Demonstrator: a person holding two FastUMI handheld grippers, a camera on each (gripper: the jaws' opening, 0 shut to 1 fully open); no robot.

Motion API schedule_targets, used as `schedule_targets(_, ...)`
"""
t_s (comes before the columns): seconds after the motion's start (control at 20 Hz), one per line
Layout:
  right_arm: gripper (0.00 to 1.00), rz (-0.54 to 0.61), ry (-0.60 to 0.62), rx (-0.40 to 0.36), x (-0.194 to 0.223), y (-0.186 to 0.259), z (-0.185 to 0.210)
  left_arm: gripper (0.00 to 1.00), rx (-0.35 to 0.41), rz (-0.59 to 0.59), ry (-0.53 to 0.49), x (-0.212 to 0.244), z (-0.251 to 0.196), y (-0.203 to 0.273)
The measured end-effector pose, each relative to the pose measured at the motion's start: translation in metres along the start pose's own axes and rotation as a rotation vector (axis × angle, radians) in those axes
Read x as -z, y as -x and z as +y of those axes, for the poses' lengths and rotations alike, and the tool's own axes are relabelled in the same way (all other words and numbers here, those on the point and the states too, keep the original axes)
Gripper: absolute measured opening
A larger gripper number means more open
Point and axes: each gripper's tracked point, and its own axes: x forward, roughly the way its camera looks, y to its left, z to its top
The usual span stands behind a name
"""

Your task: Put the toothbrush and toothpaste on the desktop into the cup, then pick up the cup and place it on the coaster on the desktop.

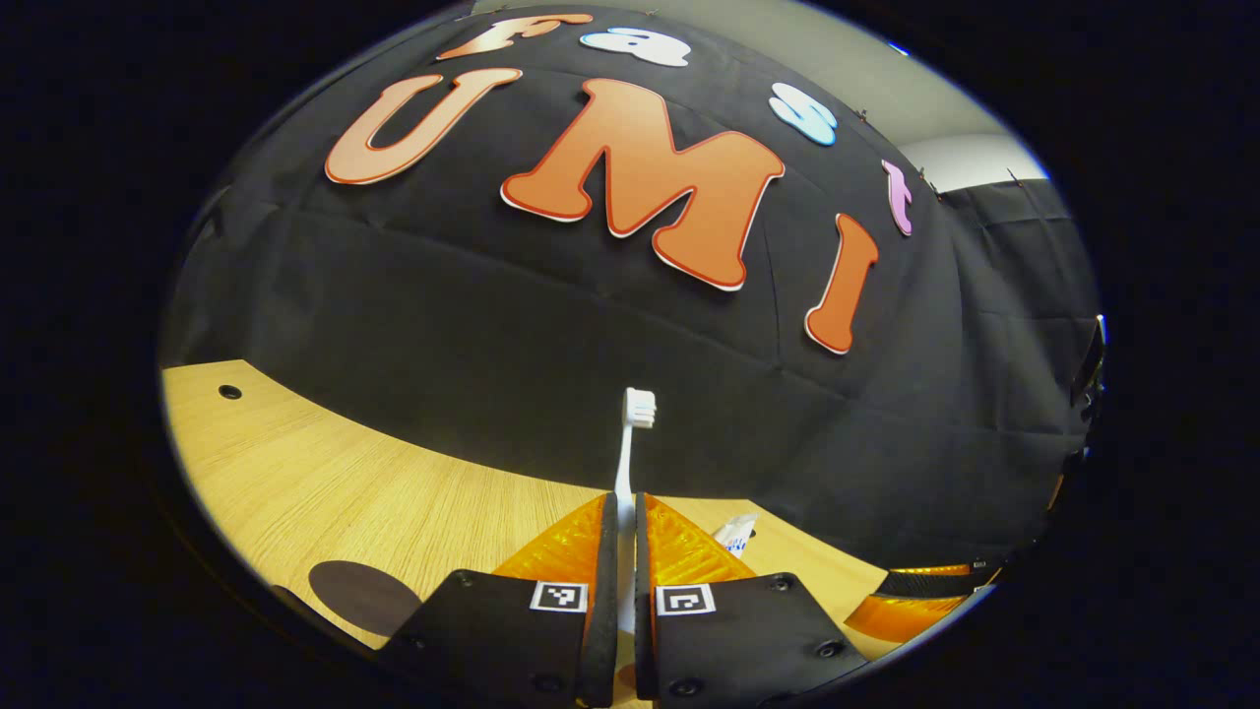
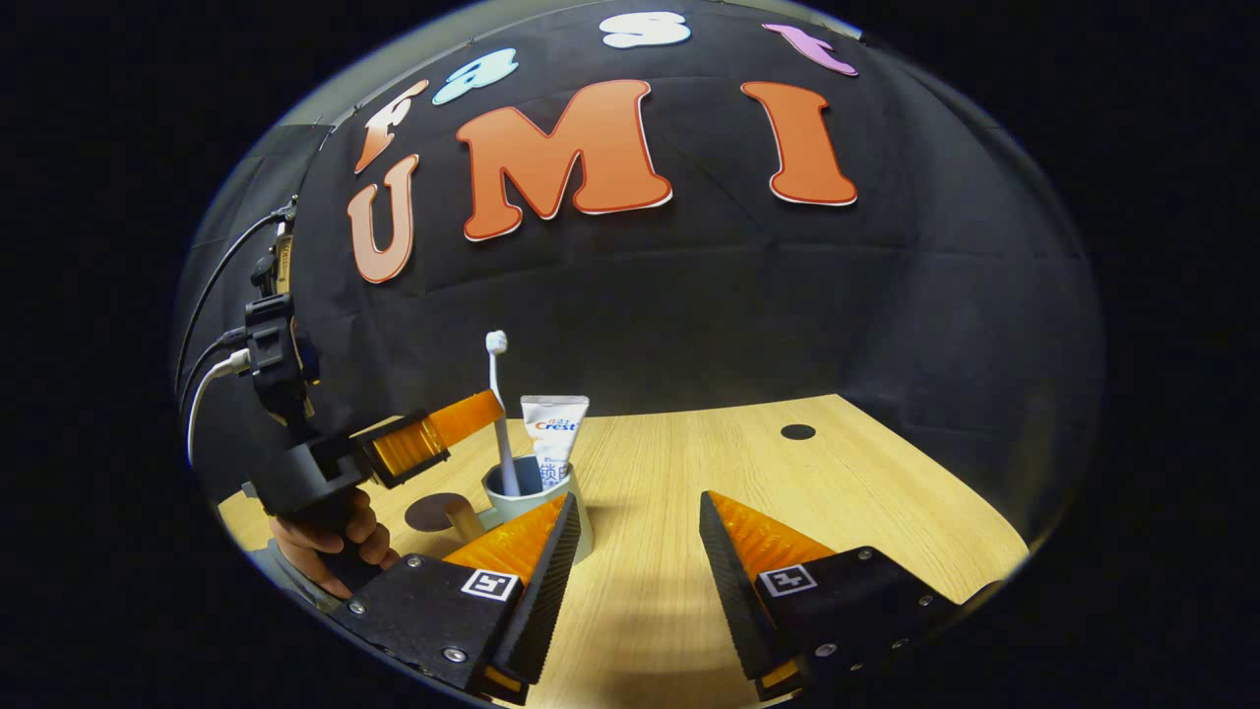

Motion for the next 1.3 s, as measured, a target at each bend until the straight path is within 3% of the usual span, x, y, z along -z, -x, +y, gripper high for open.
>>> schedule_targets(0.15, 0.74, 0.037, 0.009, -0.021, -0.003, -0.002, 0.022, 0.18, 0.019, -0.008, -0.03, -0.01, 0.003, 0.017)
schedule_targets(0.3, 0.74, 0.107, 0.013, -0.05, -0.002, -0.001, 0.043, 0.54, 0.023, 0.01, -0.051, -0.016, 0.013, 0.045)
schedule_targets(0.55, 0.74, 0.217, -0.029, -0.088, -0.007, -0.005, 0.075, 0.75, -0.057, -0.003, -0.152, -0.045, 0.047, 0.095)
schedule_targets(0.7, 0.74, 0.308, 0.044, -0.073, 0.004, -0.01, 0.089, 1.0, -0.124, 0.024, -0.197, -0.051, 0.071, 0.121)
schedule_targets(0.9, 0.74, 0.458, 0.033, -0.078, 0.026, -0.01, 0.105, 0.98, -0.183, 0.006, -0.247, -0.064, 0.096, 0.152)
schedule_targets(1.3, 0.74, 0.682, 0.03, 0.01, 0.043, -0.014, 0.106, 0.98, -0.278, -0.025, -0.239, -0.078, 0.14, 0.195)
